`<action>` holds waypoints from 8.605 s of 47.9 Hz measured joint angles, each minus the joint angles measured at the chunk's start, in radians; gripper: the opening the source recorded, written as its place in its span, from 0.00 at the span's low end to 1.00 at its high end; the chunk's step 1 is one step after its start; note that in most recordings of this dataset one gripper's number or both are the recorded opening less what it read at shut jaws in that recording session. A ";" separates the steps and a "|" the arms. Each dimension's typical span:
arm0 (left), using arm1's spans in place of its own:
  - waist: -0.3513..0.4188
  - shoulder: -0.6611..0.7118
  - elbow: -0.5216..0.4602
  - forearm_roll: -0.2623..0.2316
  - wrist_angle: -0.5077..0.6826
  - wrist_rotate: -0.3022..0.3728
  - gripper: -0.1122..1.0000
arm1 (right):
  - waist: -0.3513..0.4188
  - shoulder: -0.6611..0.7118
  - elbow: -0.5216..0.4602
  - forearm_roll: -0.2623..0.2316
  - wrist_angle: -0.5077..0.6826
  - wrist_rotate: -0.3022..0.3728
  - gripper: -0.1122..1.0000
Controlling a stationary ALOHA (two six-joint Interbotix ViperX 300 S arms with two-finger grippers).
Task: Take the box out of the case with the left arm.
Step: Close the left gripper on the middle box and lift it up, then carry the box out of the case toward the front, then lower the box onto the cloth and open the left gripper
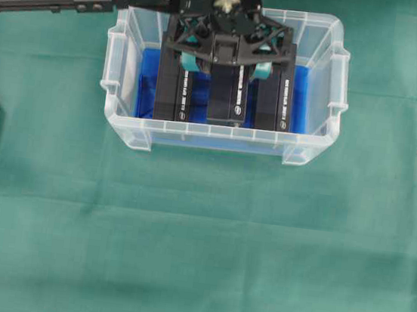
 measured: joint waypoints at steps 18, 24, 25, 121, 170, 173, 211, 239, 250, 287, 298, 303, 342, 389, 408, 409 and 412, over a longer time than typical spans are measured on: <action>-0.002 0.000 -0.163 0.000 0.149 0.000 0.65 | 0.000 0.000 -0.008 0.000 0.002 0.002 0.16; -0.003 0.000 -0.216 0.000 0.199 0.000 0.65 | 0.000 0.000 -0.012 0.000 0.002 0.000 0.16; -0.003 0.000 -0.224 0.000 0.207 0.000 0.65 | 0.000 0.000 -0.012 0.000 0.000 0.002 0.16; -0.074 -0.018 -0.376 0.017 0.359 -0.057 0.65 | 0.000 0.000 -0.026 -0.002 0.002 0.002 0.16; -0.437 -0.020 -0.376 0.017 0.393 -0.405 0.65 | 0.000 0.000 -0.026 -0.002 0.011 0.000 0.16; -0.439 -0.020 -0.376 0.017 0.393 -0.403 0.65 | 0.000 -0.002 -0.026 0.000 0.012 0.000 0.16; -0.439 -0.037 -0.169 0.028 0.176 -0.417 0.65 | 0.000 0.000 -0.026 -0.002 0.012 0.000 0.16; -0.457 -0.089 0.212 0.020 -0.189 -0.468 0.65 | 0.000 0.003 -0.026 -0.002 0.012 0.000 0.16; -0.466 -0.052 0.281 0.020 -0.270 -0.465 0.65 | 0.000 0.003 -0.026 0.000 0.012 0.002 0.16; -0.465 -0.052 0.328 0.018 -0.325 -0.465 0.65 | 0.000 0.003 -0.025 0.002 0.011 0.005 0.16; -0.459 -0.052 0.322 0.018 -0.327 -0.466 0.96 | 0.000 0.003 -0.026 0.002 0.011 0.041 0.16; -0.459 -0.054 0.322 0.018 -0.325 -0.465 0.99 | 0.000 0.003 -0.026 0.000 0.012 0.048 0.16; -0.443 -0.092 0.206 0.017 -0.212 -0.403 0.99 | 0.000 0.002 -0.026 0.002 0.011 0.048 0.16; -0.376 -0.120 -0.118 0.029 0.181 -0.284 0.98 | 0.000 0.000 -0.038 0.002 0.012 0.048 0.16; -0.440 -0.255 0.038 0.029 0.189 -0.296 0.98 | 0.000 0.000 -0.038 0.000 0.012 0.051 0.16; -0.446 -0.268 0.055 0.031 0.187 -0.298 0.98 | 0.000 0.000 -0.038 0.000 0.012 0.048 0.16; -0.457 -0.318 0.107 0.031 0.184 -0.316 0.98 | 0.000 0.000 -0.038 0.000 0.012 0.046 0.16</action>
